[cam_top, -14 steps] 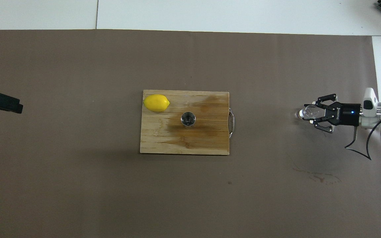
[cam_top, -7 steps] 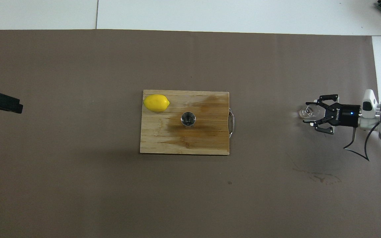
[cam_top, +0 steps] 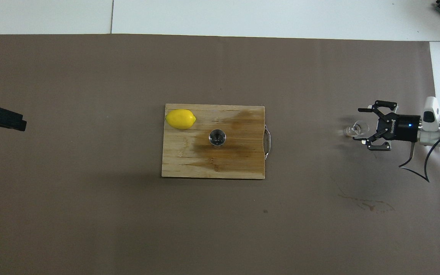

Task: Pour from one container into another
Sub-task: 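Lower the upright glass onto the table with the right gripper, then open the right gripper to release the clear glass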

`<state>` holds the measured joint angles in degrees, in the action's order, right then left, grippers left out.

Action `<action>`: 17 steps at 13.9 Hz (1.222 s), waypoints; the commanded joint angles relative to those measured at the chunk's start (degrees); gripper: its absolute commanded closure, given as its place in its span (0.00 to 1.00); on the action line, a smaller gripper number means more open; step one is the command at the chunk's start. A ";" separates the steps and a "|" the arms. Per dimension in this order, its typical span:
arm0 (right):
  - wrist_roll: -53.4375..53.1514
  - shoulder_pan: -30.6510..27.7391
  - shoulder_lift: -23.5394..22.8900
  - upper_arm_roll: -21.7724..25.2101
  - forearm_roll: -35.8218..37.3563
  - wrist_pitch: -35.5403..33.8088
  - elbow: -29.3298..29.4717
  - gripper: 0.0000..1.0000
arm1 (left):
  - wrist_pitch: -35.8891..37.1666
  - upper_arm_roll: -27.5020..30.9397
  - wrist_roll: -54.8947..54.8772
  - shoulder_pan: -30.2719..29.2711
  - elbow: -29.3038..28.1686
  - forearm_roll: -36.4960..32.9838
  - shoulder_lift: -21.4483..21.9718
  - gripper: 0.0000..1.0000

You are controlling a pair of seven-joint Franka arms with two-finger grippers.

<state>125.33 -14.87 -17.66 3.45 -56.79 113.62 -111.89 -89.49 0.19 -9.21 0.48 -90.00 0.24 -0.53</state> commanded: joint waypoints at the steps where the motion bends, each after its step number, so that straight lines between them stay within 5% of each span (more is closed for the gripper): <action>1: -14.54 1.59 7.97 -0.03 7.02 -0.24 -1.48 0.00 | -0.07 -0.01 0.07 -0.04 -1.41 -0.86 1.32 0.00; 5: -31.94 5.19 12.90 0.06 15.01 0.89 -0.96 0.00 | -0.07 -0.01 0.16 -0.04 -1.41 -0.86 1.41 0.00; 8: -51.43 9.93 16.42 -0.03 28.00 5.28 -0.69 0.00 | -0.07 -0.01 0.16 -0.04 -1.41 -0.86 1.41 0.00; 12: -80.16 13.02 16.60 -0.29 44.27 5.29 2.37 0.00 | -0.07 -0.01 0.16 -0.04 -1.41 -0.86 1.32 0.00; 17: -108.15 17.06 16.60 -0.29 56.24 4.07 5.88 0.00 | -0.07 -0.01 0.16 -0.04 -1.41 -0.86 1.41 0.00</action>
<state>25.74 1.28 -0.96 3.17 -4.31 118.45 -108.31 -89.49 0.19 -9.21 0.48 -90.00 0.24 -0.53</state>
